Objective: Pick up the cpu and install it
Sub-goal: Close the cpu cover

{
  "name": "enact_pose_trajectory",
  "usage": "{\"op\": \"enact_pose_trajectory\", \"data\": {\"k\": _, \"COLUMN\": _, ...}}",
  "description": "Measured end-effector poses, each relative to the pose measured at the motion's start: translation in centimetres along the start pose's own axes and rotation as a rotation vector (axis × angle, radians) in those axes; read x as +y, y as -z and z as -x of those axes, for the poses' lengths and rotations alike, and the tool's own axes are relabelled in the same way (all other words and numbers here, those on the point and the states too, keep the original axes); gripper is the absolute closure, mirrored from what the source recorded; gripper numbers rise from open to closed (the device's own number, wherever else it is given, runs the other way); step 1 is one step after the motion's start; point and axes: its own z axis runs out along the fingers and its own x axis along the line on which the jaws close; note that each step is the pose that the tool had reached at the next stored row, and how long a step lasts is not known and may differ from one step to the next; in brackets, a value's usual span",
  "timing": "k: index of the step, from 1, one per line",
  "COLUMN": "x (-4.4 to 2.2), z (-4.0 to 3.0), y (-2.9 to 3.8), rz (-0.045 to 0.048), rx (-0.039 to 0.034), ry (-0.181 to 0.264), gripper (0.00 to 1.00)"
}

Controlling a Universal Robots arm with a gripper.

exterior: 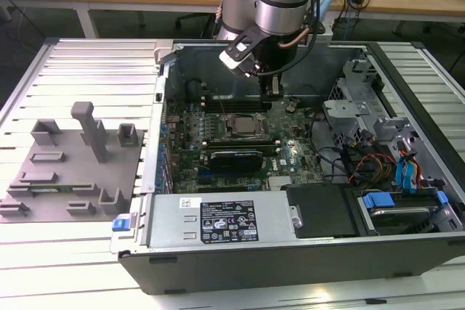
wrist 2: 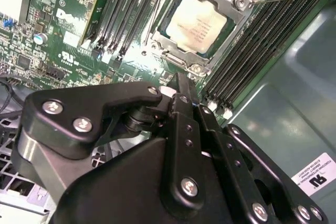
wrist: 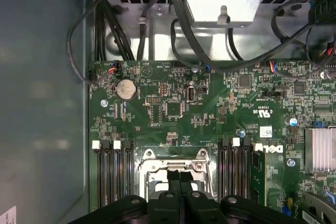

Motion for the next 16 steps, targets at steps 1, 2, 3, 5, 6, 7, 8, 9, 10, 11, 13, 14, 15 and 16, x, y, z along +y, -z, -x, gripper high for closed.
{"op": "enact_pose_trajectory", "data": {"k": 1, "x": 0.0, "z": 0.0, "y": 0.0, "rz": -0.0011, "rx": 0.0001, "ry": 0.0, "gripper": 0.89}}
{"op": "enact_pose_trajectory", "data": {"k": 2, "x": -0.01, "z": 0.0, "y": -0.01, "rz": -0.0068, "rx": 0.0013, "ry": 0.0, "gripper": 0.89}}
{"op": "enact_pose_trajectory", "data": {"k": 3, "x": -0.01, "z": 0.0, "y": -0.03, "rz": -0.0118, "rx": 0.0018, "ry": 0.0, "gripper": 0.89}}
{"op": "enact_pose_trajectory", "data": {"k": 5, "x": -0.01, "z": 0.0, "y": -0.03, "rz": -0.0119, "rx": 0.0018, "ry": 0.0, "gripper": 0.89}}
{"op": "enact_pose_trajectory", "data": {"k": 6, "x": -0.01, "z": 0.0, "y": -0.03, "rz": -0.0121, "rx": 0.0017, "ry": 0.0, "gripper": 0.89}}
{"op": "enact_pose_trajectory", "data": {"k": 7, "x": -0.01, "z": 0.0, "y": -0.09, "rz": -0.0119, "rx": 0.0021, "ry": 0.0, "gripper": 0.89}}
{"op": "enact_pose_trajectory", "data": {"k": 8, "x": -0.07, "z": 0.0, "y": -0.16, "rz": -0.0119, "rx": 0.0021, "ry": 0.0, "gripper": 0.89}}
{"op": "enact_pose_trajectory", "data": {"k": 9, "x": -0.26, "z": 0.01, "y": -0.28, "rz": -0.012, "rx": 0.0019, "ry": 0.0, "gripper": 0.89}}
{"op": "enact_pose_trajectory", "data": {"k": 10, "x": -0.44, "z": 0.01, "y": -0.39, "rz": -0.012, "rx": 0.0018, "ry": 0.0, "gripper": 0.89}}
{"op": "enact_pose_trajectory", "data": {"k": 11, "x": -0.71, "z": 0.03, "y": -0.58, "rz": -0.012, "rx": 0.0017, "ry": 0.0, "gripper": 0.89}}
{"op": "enact_pose_trajectory", "data": {"k": 13, "x": -1.87, "z": 0.1, "y": -1.08, "rz": -0.0119, "rx": 0.0018, "ry": 0.0, "gripper": 0.89}}
{"op": "enact_pose_trajectory", "data": {"k": 14, "x": -2.26, "z": 0.14, "y": -1.14, "rz": -0.012, "rx": 0.0016, "ry": 0.0, "gripper": 0.89}}
{"op": "enact_pose_trajectory", "data": {"k": 15, "x": -2.49, "z": 0.17, "y": -1.18, "rz": -0.0119, "rx": 0.0017, "ry": 0.0, "gripper": 0.89}}
{"op": "enact_pose_trajectory", "data": {"k": 16, "x": -2.59, "z": 0.18, "y": -1.21, "rz": -0.0119, "rx": 0.0019, "ry": 0.0, "gripper": 0.89}}
